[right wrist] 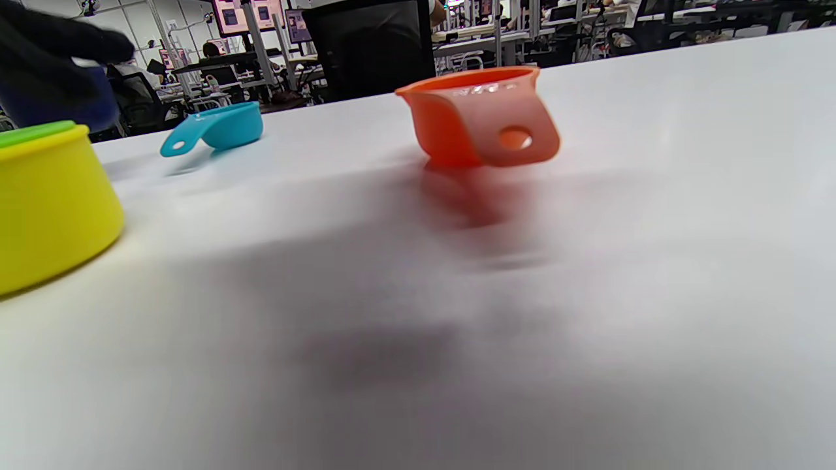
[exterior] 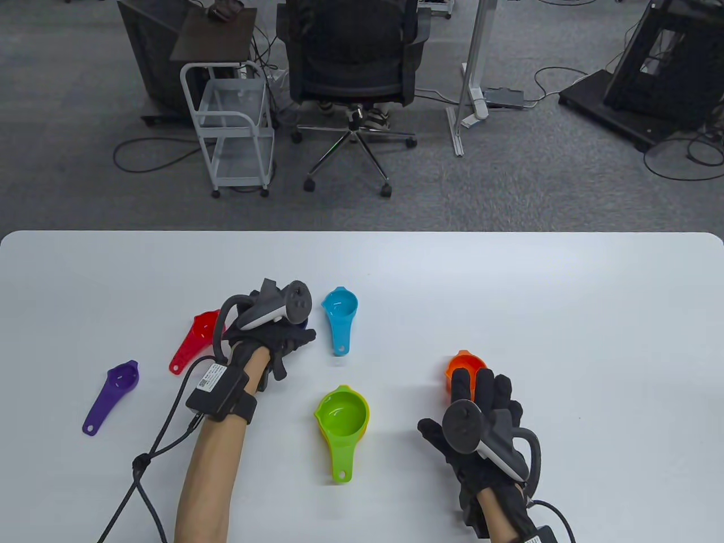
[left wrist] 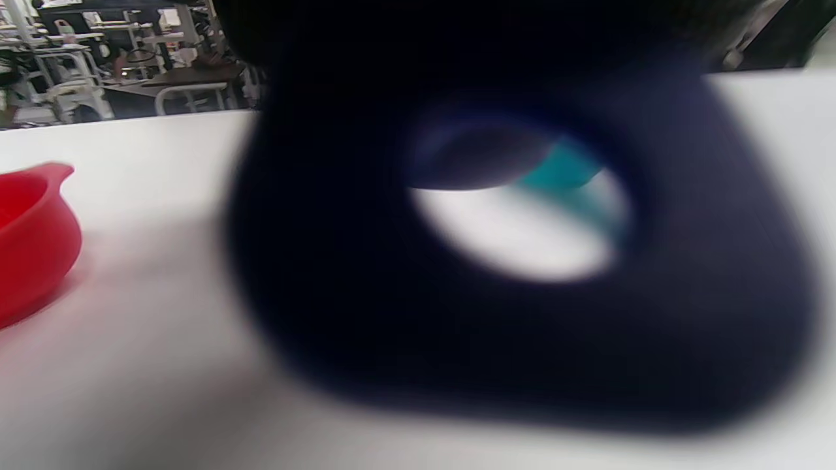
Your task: Nest plastic measuring cups
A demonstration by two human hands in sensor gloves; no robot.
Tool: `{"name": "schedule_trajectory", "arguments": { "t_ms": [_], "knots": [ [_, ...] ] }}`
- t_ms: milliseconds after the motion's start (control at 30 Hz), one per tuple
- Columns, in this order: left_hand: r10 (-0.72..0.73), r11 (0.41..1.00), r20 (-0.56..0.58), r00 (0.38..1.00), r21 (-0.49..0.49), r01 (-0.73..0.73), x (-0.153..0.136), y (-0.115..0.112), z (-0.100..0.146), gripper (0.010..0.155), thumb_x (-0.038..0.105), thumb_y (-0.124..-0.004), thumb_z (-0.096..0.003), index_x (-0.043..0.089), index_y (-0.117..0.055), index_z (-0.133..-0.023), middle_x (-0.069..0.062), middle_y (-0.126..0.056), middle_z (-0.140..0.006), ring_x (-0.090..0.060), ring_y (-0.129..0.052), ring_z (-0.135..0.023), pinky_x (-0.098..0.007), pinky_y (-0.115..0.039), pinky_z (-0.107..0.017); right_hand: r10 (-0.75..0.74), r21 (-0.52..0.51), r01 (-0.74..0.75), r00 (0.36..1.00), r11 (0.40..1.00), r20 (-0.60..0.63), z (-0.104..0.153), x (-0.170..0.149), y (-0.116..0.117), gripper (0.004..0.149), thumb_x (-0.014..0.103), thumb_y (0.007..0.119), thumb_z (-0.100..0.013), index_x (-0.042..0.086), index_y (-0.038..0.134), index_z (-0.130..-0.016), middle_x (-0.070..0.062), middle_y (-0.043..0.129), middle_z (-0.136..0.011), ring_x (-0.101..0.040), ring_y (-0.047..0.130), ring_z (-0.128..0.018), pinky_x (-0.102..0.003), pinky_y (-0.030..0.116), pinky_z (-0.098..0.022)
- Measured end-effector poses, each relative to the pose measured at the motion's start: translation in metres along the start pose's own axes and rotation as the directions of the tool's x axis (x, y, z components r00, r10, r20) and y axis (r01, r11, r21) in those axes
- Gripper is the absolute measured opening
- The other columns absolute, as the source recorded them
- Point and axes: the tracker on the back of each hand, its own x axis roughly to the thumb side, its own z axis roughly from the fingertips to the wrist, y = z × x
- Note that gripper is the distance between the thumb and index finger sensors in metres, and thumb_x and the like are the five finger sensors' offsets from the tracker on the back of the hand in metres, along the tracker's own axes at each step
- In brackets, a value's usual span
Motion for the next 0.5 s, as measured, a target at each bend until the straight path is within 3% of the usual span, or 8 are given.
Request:
{"name": "schedule_trajectory", "arguments": {
  "t_ms": [100,233,367,500],
  "knots": [
    [0.041,0.997,0.042,0.998,0.07,-0.044,0.019,0.008,0.04,0.095,0.071,-0.069,-0.0541,0.019,-0.025,-0.121,-0.032,-0.041,-0.107,-0.048,-0.06,-0.085,-0.075,-0.042,-0.067,0.016,0.007,-0.016,1.0,1.0,-0.005,-0.001,0.001,0.0,0.099,0.067,0.045,-0.05,0.006,-0.001,-0.112,-0.043,-0.003,-0.113,-0.067,0.002,-0.095,-0.081,0.019,-0.066],
    [0.095,0.985,0.041,0.995,0.141,-0.1,0.054,0.003,0.09,0.095,0.07,-0.062,-0.0568,0.009,-0.025,-0.119,-0.034,-0.033,-0.108,-0.048,-0.058,-0.08,-0.076,-0.04,-0.062,0.023,0.006,-0.023,1.0,1.0,0.002,0.0,0.003,0.0,0.099,0.067,0.045,-0.051,0.004,0.0,-0.112,-0.044,-0.004,-0.112,-0.067,0.002,-0.094,-0.081,0.019,-0.066],
    [0.276,0.952,-0.008,0.961,0.144,-0.272,0.081,-0.012,0.117,0.096,0.068,-0.061,-0.0585,0.004,-0.021,-0.118,-0.039,-0.028,-0.104,-0.051,-0.051,-0.079,-0.078,-0.031,-0.059,0.022,0.015,-0.023,1.0,1.0,0.015,0.002,0.006,0.001,0.099,0.066,0.046,-0.052,0.002,0.0,-0.112,-0.045,-0.004,-0.111,-0.068,0.002,-0.094,-0.081,0.019,-0.065],
    [0.265,0.955,-0.063,0.962,0.152,-0.254,0.104,-0.028,0.131,0.097,0.068,-0.061,-0.0585,0.002,-0.021,-0.117,-0.039,-0.028,-0.102,-0.052,-0.049,-0.079,-0.079,-0.031,-0.058,0.025,0.021,-0.025,0.999,0.999,0.02,0.004,0.01,0.001,0.1,0.066,0.046,-0.052,0.0,-0.001,-0.111,-0.046,-0.006,-0.11,-0.069,0.0,-0.091,-0.081,0.017,-0.064]
  ]
}}
